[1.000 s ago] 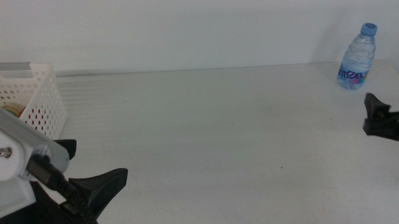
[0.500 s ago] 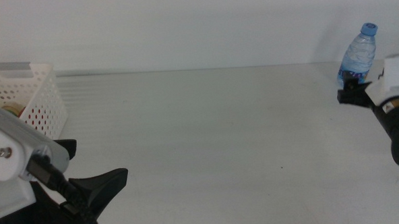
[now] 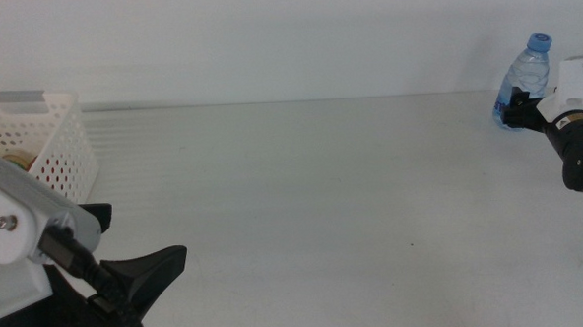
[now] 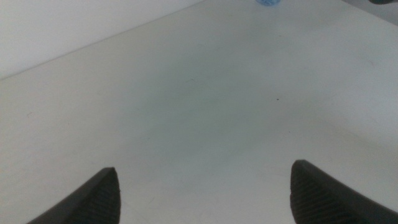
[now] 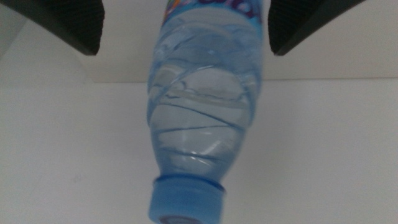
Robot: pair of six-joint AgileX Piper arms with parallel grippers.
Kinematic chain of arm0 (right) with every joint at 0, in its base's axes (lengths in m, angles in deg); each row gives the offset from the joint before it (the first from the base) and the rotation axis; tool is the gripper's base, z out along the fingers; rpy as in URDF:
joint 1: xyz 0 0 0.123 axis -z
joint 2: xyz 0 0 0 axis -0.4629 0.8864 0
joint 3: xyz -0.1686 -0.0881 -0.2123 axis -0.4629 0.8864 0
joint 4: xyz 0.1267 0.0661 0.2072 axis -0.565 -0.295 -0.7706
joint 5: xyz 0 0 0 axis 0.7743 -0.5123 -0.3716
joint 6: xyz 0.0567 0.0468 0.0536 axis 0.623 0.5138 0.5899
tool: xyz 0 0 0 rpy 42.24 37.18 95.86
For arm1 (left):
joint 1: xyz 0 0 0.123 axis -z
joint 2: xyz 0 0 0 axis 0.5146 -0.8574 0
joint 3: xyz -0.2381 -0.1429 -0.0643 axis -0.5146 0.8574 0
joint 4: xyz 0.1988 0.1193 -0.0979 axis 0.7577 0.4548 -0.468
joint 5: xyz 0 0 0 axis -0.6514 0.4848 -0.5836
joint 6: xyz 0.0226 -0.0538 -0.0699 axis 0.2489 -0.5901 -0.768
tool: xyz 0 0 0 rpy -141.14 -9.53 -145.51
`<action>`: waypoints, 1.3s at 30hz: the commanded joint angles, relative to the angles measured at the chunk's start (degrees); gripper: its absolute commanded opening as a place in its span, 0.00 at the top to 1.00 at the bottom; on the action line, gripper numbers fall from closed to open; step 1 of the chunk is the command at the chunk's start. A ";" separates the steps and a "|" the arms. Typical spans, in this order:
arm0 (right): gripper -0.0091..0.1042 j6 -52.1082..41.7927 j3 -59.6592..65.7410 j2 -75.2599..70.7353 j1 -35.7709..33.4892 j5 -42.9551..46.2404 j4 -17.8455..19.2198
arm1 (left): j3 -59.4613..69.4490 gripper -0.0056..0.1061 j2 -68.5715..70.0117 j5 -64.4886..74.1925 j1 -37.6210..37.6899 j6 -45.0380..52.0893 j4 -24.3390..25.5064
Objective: Use arms to grab the bottles and put them into the dustbin to the left of the table.
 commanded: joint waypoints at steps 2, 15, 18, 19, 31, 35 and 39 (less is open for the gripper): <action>0.18 -0.23 -4.47 -0.61 1.63 3.58 2.79 | -1.61 0.15 0.12 -4.14 0.23 -0.81 0.16; 0.18 4.75 -8.60 3.32 2.35 4.18 10.78 | -1.61 0.15 0.12 -4.14 0.23 -0.81 0.16; 0.18 4.75 -8.60 3.92 2.80 5.57 10.78 | -1.61 0.15 0.12 -4.14 0.23 -0.81 0.16; 0.18 4.75 -8.60 4.11 2.80 5.85 10.78 | -1.61 0.15 0.12 -4.14 0.23 -0.81 0.16; 0.18 4.69 -16.53 9.58 2.80 6.77 10.82 | -1.61 0.15 0.05 -4.10 0.23 -0.81 0.16; 0.21 4.69 -18.73 11.13 2.80 6.51 10.87 | -1.61 0.15 0.05 -4.10 0.23 -0.81 0.16; 0.41 4.69 -18.82 11.48 2.80 3.99 10.87 | -1.61 0.15 0.05 -4.10 0.23 -0.81 0.16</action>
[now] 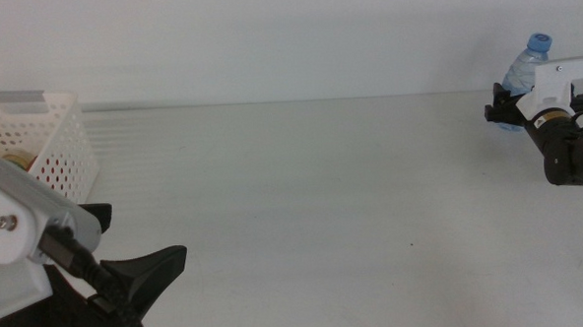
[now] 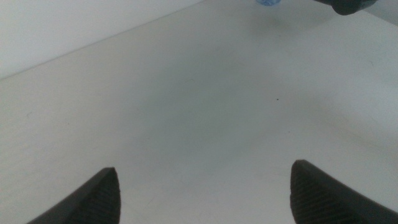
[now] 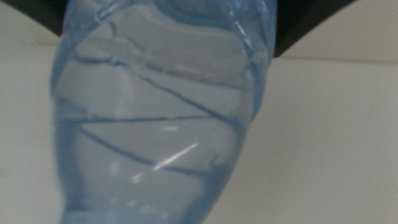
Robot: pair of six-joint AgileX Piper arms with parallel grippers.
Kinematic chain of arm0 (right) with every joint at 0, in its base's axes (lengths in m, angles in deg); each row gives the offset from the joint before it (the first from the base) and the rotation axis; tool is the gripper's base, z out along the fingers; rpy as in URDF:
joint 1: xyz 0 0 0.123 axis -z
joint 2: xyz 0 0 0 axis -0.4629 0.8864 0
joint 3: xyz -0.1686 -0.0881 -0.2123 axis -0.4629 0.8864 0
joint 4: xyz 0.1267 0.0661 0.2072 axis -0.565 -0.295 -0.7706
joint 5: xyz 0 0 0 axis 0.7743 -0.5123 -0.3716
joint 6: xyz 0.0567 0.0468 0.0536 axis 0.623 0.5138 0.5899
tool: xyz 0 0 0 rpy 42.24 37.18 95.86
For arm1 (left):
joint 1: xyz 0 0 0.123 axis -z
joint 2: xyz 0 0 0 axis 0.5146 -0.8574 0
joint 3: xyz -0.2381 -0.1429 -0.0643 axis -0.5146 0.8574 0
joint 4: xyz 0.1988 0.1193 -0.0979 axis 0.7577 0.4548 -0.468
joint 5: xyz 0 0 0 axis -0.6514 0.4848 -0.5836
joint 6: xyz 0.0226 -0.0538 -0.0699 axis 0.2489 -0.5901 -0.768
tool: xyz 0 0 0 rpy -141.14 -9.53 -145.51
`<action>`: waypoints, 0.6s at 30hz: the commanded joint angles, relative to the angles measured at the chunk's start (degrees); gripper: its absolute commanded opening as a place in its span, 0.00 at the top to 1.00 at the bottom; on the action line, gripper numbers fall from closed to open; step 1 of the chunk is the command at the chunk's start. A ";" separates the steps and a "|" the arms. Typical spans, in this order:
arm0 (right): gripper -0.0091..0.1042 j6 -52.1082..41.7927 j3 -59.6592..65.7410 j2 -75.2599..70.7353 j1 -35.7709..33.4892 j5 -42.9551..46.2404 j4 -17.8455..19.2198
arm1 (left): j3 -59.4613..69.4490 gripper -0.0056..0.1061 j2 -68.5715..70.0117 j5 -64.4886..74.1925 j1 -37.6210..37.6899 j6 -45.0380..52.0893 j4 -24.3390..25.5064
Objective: Use arms to grab the bottles and put them into the dustbin to the left of the table.
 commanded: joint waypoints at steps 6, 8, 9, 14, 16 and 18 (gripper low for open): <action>0.92 0.99 -1.76 -4.70 -0.11 -1.20 2.14 | -1.61 0.15 0.05 -4.10 0.23 -0.81 0.16; 0.92 3.04 -1.76 -6.33 -0.49 -4.74 3.82 | -1.61 0.15 0.05 -4.10 0.23 -0.81 0.16; 0.92 4.21 -1.76 -7.60 -0.88 -7.05 5.02 | -1.61 0.15 0.05 -4.10 0.23 -0.81 0.16; 0.92 10.89 -0.23 -14.86 -3.08 -14.32 11.35 | -1.61 0.15 0.05 -4.10 0.23 -0.81 0.16; 0.92 14.22 2.95 -18.75 -4.11 -12.35 14.21 | -1.61 0.15 0.05 -4.10 0.23 -0.81 0.16; 0.92 17.16 6.78 -22.45 -5.20 -8.19 16.87 | -1.61 0.15 0.05 -4.10 0.23 -0.81 0.16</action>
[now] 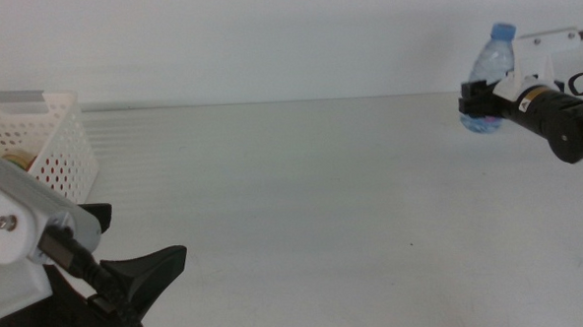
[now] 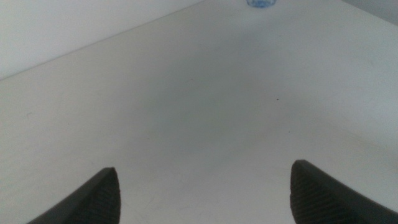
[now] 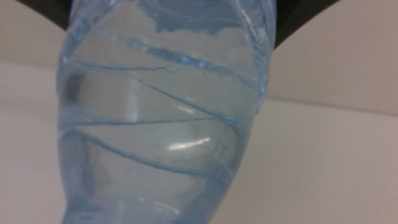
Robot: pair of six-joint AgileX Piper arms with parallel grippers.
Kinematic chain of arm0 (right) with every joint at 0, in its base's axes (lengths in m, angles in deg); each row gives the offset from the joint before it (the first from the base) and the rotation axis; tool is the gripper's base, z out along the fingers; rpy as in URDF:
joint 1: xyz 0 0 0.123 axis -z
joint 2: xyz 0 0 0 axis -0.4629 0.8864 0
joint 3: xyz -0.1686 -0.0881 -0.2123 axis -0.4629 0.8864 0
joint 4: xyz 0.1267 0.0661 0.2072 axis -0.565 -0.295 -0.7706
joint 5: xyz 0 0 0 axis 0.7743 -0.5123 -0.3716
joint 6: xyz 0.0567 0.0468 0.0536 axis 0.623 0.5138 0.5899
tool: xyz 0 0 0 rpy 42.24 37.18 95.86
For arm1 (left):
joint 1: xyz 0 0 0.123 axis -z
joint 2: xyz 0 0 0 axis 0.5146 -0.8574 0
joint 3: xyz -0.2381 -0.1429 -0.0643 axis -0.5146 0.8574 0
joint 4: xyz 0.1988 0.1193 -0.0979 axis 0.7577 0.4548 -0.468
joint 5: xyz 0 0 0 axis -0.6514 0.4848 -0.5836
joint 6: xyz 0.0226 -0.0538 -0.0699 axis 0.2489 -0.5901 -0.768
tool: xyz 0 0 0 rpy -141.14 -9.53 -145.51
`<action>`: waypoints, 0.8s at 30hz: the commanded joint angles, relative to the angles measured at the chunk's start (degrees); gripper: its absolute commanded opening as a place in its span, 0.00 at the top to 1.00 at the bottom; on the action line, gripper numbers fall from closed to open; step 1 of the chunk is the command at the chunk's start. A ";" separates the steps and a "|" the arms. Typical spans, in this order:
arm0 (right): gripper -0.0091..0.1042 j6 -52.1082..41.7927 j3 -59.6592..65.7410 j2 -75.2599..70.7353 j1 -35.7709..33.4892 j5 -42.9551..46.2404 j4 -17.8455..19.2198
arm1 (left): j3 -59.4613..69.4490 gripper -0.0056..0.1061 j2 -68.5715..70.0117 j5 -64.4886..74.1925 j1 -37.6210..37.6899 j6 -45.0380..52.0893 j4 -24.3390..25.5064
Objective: Use arms to grab the bottles and put them into the dustbin to the left of the table.
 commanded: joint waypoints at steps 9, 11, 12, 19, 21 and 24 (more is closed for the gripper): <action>0.92 12.60 6.27 -16.31 -13.73 14.44 17.73 | -1.61 0.15 0.05 -4.10 0.23 -0.81 0.16; 0.92 14.42 6.27 -16.31 -17.67 14.48 21.19 | -1.61 0.15 0.05 -4.10 0.23 -0.81 0.16; 0.92 15.45 6.27 -16.31 -19.83 14.40 23.19 | -1.61 0.15 0.05 -4.10 0.23 -0.81 0.16; 0.92 20.45 7.83 -16.31 -31.22 15.00 32.83 | -1.61 0.15 0.05 -4.10 0.23 -0.81 0.16; 0.92 20.37 9.42 -15.94 -33.18 16.23 32.83 | -1.61 0.15 0.05 -4.10 0.23 -0.81 0.16; 0.92 20.18 11.83 -14.40 -35.51 19.72 32.02 | -1.61 0.15 0.05 -4.10 0.23 -0.81 0.16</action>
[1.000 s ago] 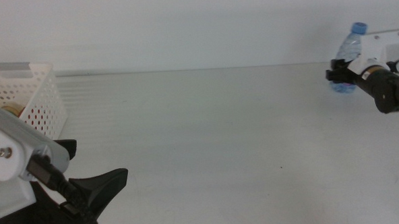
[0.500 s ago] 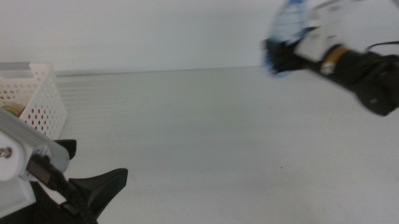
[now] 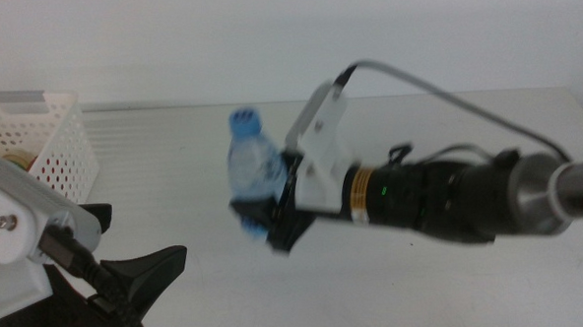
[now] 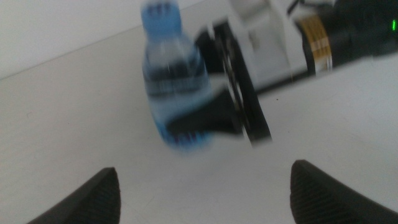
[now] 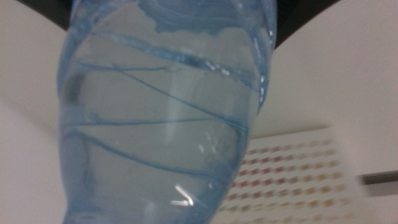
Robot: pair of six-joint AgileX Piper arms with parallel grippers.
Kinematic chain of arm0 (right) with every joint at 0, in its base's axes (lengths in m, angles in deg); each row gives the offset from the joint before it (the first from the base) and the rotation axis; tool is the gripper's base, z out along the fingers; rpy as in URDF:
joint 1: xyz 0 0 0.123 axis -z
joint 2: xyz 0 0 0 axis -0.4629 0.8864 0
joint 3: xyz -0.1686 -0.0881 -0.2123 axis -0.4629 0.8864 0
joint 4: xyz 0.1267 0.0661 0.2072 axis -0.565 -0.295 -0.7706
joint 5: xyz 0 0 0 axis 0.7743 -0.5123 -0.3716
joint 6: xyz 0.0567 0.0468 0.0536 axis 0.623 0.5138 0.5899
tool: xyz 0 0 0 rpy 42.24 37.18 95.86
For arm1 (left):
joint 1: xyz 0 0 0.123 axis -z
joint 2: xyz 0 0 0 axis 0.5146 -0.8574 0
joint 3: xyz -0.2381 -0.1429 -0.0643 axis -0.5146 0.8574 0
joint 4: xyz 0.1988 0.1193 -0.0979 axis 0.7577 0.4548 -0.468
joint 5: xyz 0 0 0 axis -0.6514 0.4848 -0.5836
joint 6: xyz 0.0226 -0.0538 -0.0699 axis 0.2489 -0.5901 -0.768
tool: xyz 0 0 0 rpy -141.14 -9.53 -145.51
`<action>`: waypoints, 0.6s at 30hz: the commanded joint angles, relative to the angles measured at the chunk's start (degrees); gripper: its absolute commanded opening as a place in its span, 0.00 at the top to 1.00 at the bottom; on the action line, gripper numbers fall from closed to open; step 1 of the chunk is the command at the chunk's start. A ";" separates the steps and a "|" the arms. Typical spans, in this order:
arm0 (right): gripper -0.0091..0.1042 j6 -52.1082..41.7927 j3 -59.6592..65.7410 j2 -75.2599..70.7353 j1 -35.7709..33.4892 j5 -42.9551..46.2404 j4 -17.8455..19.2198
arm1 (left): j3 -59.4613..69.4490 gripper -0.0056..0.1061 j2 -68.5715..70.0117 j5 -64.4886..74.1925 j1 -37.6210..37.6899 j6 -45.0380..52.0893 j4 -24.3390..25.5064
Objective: Use arms to grab the bottles and put them into the dustbin to the left of the table.
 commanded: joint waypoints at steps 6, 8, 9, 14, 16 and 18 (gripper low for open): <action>0.92 -5.94 3.62 -1.05 -3.15 11.90 -5.44 | -1.61 0.15 0.05 -4.10 0.23 -0.74 0.16; 0.92 -7.40 4.52 -0.65 -3.23 12.35 -6.01 | -1.61 0.15 0.05 -4.10 0.23 -0.74 0.16; 0.92 -7.73 4.80 -0.41 -3.23 12.55 -6.30 | -1.61 0.15 0.05 -4.10 0.23 -0.74 0.16; 0.92 -7.73 5.55 1.34 -3.23 12.99 -6.10 | -1.61 0.15 0.05 -4.15 0.23 -0.74 0.16; 0.92 -7.73 5.55 2.13 -3.23 13.81 -6.10 | -1.61 0.15 0.05 -4.08 0.23 -0.74 0.16; 0.92 -7.91 5.55 2.78 -3.23 15.00 -6.10 | -1.61 0.15 0.05 -4.13 0.23 -0.74 0.16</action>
